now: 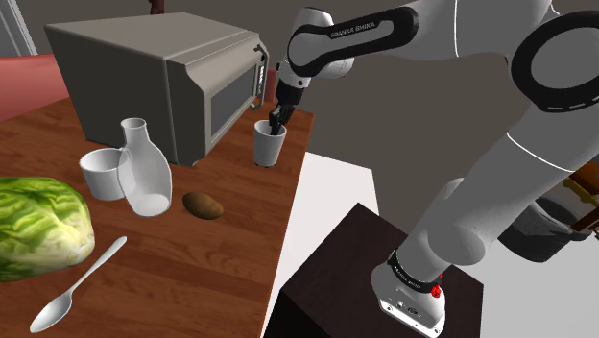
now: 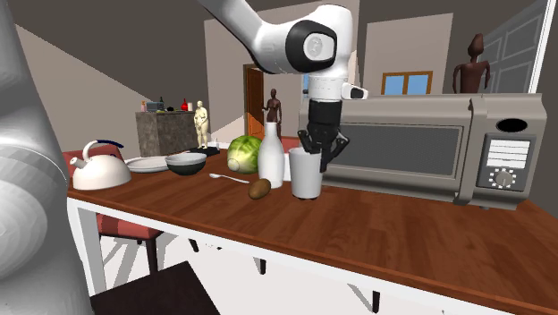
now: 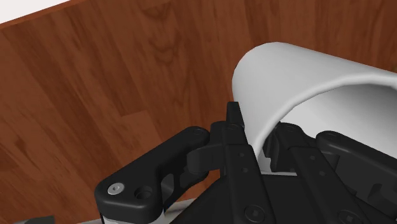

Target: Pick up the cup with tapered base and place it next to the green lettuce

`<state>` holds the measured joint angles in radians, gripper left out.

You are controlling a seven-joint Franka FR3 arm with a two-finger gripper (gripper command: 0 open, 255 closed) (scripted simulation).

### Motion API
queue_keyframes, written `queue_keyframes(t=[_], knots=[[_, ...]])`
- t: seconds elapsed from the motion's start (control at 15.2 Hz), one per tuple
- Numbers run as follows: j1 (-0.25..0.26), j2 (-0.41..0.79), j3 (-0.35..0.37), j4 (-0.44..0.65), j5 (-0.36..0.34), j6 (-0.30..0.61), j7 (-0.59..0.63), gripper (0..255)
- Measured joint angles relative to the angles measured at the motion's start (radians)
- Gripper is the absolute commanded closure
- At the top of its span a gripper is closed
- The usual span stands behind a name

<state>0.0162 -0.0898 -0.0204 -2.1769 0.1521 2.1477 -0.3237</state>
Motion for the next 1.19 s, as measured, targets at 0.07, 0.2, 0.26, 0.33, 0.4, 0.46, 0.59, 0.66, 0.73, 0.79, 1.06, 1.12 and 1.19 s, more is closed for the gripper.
queue_keyframes(t=[0.07,0.2,0.26,0.33,0.4,0.46,0.59,0.66,0.73,0.79,1.06,1.12,1.19], knots=[[-0.001,-0.004,-0.002,0.01,-0.002,-0.014,0.0,255],[-0.002,-0.016,-0.002,0.023,-0.004,-0.039,0.004,255],[-0.002,-0.018,-0.002,0.036,-0.006,-0.054,0.006,255],[-0.003,-0.026,-0.002,0.043,-0.007,-0.069,0.007,255],[-0.003,-0.029,-0.003,0.054,-0.008,-0.083,0.009,255],[-0.003,-0.034,-0.002,0.061,-0.009,-0.094,0.012,255],[-0.002,-0.04,-0.001,0.078,-0.011,-0.118,0.017,255],[-0.002,-0.04,-0.001,0.093,-0.012,-0.133,0.019,255],[-0.002,-0.041,-0.001,0.106,-0.013,-0.147,0.022,255],[-0.003,-0.043,-0.002,0.116,-0.014,-0.159,0.022,255],[-0.003,-0.049,-0.002,0.166,-0.017,-0.213,0.029,255],[-0.004,-0.05,-0.002,0.177,-0.018,-0.227,0.031,255],[-0.004,-0.052,-0.002,0.188,-0.018,-0.238,0.033,255]])
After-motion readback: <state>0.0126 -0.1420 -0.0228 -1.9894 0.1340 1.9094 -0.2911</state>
